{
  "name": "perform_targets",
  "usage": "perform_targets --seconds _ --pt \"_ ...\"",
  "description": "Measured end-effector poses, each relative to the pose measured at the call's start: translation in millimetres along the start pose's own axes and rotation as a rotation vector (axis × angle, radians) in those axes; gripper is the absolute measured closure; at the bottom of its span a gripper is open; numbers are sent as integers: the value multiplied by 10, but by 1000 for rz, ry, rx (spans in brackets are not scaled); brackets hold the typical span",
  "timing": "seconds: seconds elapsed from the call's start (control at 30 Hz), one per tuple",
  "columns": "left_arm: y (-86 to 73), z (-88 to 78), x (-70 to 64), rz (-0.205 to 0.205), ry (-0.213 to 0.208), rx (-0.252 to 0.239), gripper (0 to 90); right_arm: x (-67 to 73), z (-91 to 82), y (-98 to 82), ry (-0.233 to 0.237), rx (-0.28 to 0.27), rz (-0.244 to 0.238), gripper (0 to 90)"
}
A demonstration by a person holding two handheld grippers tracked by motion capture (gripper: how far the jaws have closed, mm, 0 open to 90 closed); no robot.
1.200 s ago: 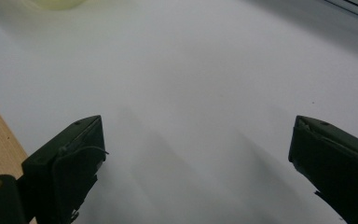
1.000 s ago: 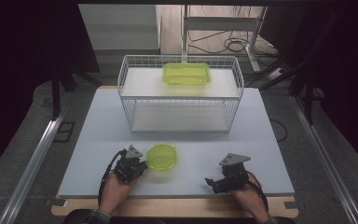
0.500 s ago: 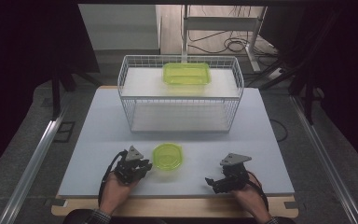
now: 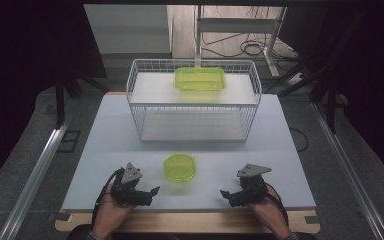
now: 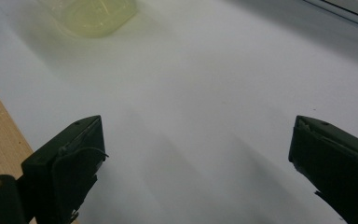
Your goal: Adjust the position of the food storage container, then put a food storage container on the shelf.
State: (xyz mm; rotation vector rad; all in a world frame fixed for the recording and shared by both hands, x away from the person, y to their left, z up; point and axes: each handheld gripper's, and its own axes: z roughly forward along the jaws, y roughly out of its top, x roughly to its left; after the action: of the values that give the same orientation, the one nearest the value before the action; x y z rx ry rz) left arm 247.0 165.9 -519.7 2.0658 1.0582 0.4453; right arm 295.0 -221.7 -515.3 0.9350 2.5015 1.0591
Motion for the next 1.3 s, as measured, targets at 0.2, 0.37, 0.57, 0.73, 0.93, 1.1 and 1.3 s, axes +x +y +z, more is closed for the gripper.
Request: perform_targets --seconds 0.2,0.37,0.57,0.73,0.93,1.1,1.3 --pt "-73 -29 -17 0 -20 -22 27 -1 -1 2 8 -16 12 36" --pt "-84 8 -20 28 -14 -24 14 1 -3 18 -1 -33 20 27" --pt "-93 33 -30 54 0 -19 13 -8 3 88 35 -56 66 31" --pt "-91 30 -25 58 10 -26 13 -11 16 216 84 -54 145 33" --pt "-89 32 -20 60 14 -29 14 -23 68 357 147 -33 216 108" --pt "-88 41 -28 68 18 -24 15 -48 101 493 201 -35 241 236" --pt "-91 37 -20 67 24 -23 15 -74 220 620 285 -19 270 380"
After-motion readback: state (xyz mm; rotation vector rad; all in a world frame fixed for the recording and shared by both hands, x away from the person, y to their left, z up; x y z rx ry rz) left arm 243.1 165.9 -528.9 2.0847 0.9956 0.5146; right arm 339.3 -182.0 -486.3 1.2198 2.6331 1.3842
